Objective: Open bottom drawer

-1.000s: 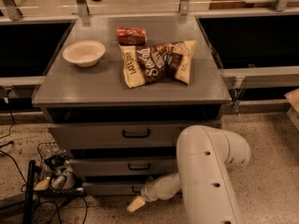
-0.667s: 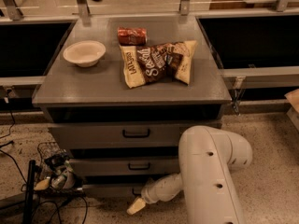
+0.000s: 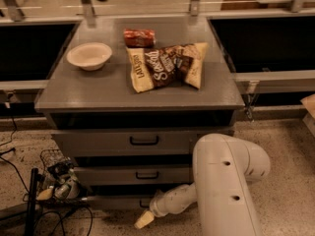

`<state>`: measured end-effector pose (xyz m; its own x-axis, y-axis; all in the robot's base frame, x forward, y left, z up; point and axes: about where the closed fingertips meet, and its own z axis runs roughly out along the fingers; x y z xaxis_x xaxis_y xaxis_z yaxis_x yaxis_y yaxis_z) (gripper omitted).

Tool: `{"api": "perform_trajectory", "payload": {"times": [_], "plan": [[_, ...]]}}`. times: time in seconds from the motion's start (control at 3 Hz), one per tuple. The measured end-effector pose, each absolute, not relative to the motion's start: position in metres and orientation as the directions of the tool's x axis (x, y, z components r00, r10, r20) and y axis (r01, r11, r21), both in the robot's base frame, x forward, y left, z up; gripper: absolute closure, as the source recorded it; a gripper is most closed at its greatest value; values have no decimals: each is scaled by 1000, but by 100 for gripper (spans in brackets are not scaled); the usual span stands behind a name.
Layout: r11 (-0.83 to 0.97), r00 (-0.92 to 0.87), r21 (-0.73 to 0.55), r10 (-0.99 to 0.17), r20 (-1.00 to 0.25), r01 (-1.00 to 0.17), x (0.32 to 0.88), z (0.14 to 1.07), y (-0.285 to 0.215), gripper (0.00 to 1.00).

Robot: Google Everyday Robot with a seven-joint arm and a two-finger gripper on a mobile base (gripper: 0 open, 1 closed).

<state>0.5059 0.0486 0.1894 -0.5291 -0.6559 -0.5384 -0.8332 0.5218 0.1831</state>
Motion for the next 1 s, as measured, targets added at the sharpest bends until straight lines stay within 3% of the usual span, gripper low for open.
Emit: {"api": "perform_trajectory", "payload": {"times": [1.0], "plan": [[485,-518,218,-662,-542,-847,476,188,52,0]]}}
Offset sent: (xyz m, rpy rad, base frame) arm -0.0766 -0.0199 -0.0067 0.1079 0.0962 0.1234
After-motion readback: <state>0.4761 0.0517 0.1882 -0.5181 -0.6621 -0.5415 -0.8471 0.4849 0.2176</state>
